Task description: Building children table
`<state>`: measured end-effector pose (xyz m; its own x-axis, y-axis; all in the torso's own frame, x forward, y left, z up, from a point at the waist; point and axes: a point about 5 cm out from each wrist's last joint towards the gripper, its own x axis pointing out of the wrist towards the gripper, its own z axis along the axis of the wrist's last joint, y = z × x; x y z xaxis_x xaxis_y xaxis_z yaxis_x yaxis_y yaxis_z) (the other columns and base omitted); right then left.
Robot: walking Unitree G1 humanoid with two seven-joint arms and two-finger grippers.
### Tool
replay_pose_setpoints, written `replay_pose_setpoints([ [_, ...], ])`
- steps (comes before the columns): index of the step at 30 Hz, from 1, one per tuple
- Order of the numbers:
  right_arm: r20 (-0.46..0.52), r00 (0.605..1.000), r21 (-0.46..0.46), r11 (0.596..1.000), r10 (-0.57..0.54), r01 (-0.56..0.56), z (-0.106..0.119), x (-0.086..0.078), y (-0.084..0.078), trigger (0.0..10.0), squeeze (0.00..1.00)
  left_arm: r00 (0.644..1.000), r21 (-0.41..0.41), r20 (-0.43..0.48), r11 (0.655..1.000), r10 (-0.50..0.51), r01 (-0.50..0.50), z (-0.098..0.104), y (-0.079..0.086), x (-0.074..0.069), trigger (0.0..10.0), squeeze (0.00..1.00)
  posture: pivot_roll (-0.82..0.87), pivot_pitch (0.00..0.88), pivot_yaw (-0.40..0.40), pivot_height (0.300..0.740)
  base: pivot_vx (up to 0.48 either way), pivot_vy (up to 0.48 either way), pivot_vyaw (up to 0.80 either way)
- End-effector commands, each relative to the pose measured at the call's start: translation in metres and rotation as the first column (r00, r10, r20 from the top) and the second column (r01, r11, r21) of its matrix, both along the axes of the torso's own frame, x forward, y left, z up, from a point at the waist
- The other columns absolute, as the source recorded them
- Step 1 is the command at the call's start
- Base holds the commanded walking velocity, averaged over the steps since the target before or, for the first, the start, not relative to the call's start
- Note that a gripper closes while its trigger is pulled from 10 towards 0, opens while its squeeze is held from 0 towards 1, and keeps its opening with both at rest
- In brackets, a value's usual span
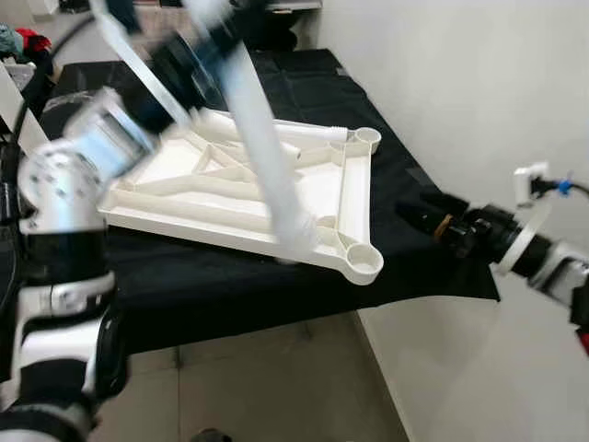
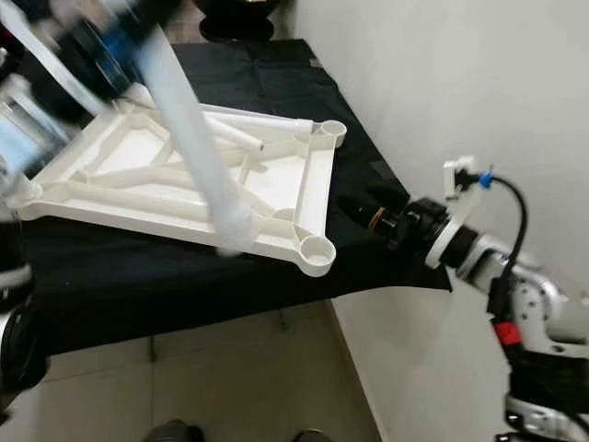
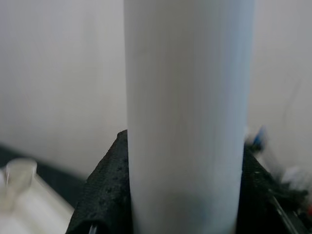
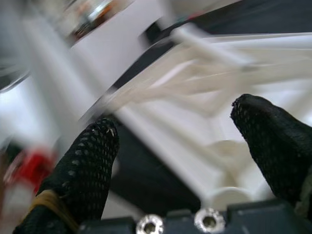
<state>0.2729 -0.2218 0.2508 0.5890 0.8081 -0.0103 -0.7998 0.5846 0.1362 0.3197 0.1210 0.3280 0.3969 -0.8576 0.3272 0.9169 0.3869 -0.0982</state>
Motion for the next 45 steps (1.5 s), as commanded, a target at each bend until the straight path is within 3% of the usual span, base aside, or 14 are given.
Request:
replay_pose_setpoints([
  [1, -0.018, 0.997, -0.022, 0.997, 0.073, -0.073, -0.003, -0.004, 0.011, 10.0, 0.00, 0.998, 0.064, 0.065, 0.998, -0.019, 0.015, 0.001, -0.005, -0.005, 0.0, 0.00, -0.11, 0.084, -0.023, 0.740, 0.000, 0.000, 0.00],
  [4, -0.038, 0.984, -0.030, 0.984, 0.177, -0.178, -0.003, -0.008, 0.033, 10.0, 0.00, 0.990, 0.184, 0.137, 0.983, -0.025, 0.000, -0.013, -0.013, -0.007, 0.0, 0.00, -0.11, 0.087, -0.020, 0.740, 0.000, 0.000, 0.00],
  [6, -0.047, 0.981, -0.029, 0.982, 0.186, -0.188, -0.005, -0.006, 0.039, 10.0, 0.00, 0.989, 0.189, 0.146, 0.982, -0.025, -0.003, -0.015, -0.015, -0.007, 0.0, 0.00, -0.12, 0.087, -0.020, 0.740, 0.000, 0.000, 0.00],
  [9, -0.092, 0.985, -0.081, 0.985, 0.145, -0.153, -0.024, 0.005, 0.067, 10.0, 0.00, 0.986, 0.171, 0.165, 0.985, -0.011, -0.018, -0.019, -0.021, -0.008, 0.0, 0.00, -0.12, 0.092, -0.018, 0.740, 0.000, 0.000, 0.00],
  [14, -0.120, 0.988, -0.098, 0.990, 0.093, -0.105, -0.035, 0.012, 0.078, 10.0, 0.00, 0.984, 0.169, 0.179, 0.986, -0.019, -0.012, -0.023, -0.026, -0.009, 0.0, 0.00, -0.12, 0.094, -0.019, 0.740, 0.000, 0.000, 0.00],
  [15, -0.175, 0.984, -0.098, 0.995, 0.015, -0.033, -0.054, 0.020, 0.094, 10.0, 0.00, 0.984, 0.142, 0.172, 0.990, -0.047, 0.022, -0.033, -0.040, -0.018, 0.0, 0.00, -0.12, 0.098, -0.019, 0.740, 0.000, 0.000, 0.00],
  [26, -0.183, 0.983, -0.047, 0.998, 0.035, -0.044, -0.055, 0.017, 0.116, 10.0, 0.00, 0.986, 0.105, 0.163, 0.994, -0.042, 0.025, -0.048, -0.047, -0.024, 0.0, 0.00, -0.12, 0.100, -0.020, 0.740, 0.000, 0.000, 0.00],
  [29, -0.179, 0.983, -0.038, 0.997, 0.052, -0.060, -0.055, 0.015, 0.127, 10.0, 0.00, 0.985, 0.098, 0.171, 0.995, -0.037, 0.020, -0.048, -0.048, -0.024, 0.0, 0.00, -0.12, 0.101, -0.021, 0.740, 0.000, 0.000, 0.00],
  [33, -0.157, 0.974, -0.064, 0.983, 0.161, -0.173, -0.059, 0.003, 0.152, 10.0, 0.00, 0.983, 0.090, 0.184, 0.996, -0.023, 0.007, -0.047, -0.049, -0.023, 0.0, 0.00, -0.11, 0.099, -0.023, 0.740, 0.000, 0.000, 0.00],
  [34, -0.147, 0.973, -0.117, 0.974, 0.177, -0.195, -0.064, -0.001, 0.154, 10.0, 0.00, 0.983, 0.087, 0.186, 0.996, -0.014, -0.002, -0.046, -0.048, -0.022, 0.0, 0.00, -0.11, 0.099, -0.024, 0.740, 0.000, 0.000, 0.00],
  [38, -0.137, 0.973, -0.147, 0.968, 0.184, -0.203, -0.067, -0.002, 0.154, 10.0, 0.00, 0.983, 0.080, 0.184, 0.997, -0.003, -0.012, -0.046, -0.046, -0.021, 0.0, 0.00, -0.11, 0.098, -0.026, 0.740, 0.000, 0.000, 0.00],
  [45, -0.107, 0.986, -0.067, 0.988, 0.130, -0.137, -0.053, 0.009, 0.157, 10.0, 0.00, 0.982, 0.072, 0.188, 0.997, 0.002, -0.016, -0.047, -0.047, -0.020, 0.0, 0.00, -0.11, 0.091, -0.030, 0.740, 0.000, 0.000, 0.00],
])
